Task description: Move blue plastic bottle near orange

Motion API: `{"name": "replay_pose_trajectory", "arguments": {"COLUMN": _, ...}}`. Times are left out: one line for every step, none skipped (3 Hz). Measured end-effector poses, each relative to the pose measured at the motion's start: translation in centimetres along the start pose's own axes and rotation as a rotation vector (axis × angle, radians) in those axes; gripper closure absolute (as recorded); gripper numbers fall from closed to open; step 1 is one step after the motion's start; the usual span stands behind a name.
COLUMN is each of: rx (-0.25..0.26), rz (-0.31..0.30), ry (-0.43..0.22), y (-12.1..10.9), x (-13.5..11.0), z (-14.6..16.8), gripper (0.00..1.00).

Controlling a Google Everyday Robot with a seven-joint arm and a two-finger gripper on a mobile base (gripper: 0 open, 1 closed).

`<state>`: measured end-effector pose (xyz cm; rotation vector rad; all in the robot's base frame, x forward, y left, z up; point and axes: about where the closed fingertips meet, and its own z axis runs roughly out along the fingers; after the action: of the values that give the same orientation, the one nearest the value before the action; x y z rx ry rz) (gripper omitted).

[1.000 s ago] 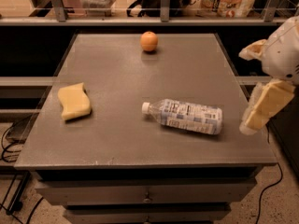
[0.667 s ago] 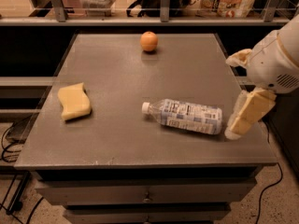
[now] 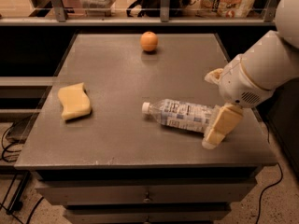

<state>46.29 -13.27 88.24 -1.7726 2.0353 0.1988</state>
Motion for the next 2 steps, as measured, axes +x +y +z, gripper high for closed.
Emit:
{"name": "replay_pose_trajectory", "arguments": {"rx": -0.047, "rz": 0.026, "ry": 0.012, "y": 0.2, "x": 0.4, "z": 2.5, "gripper": 0.0}}
{"name": "replay_pose_trajectory", "arguments": {"rx": -0.077, "rz": 0.034, "ry": 0.024, "y": 0.5, "x": 0.6, "z": 3.9, "gripper": 0.17}}
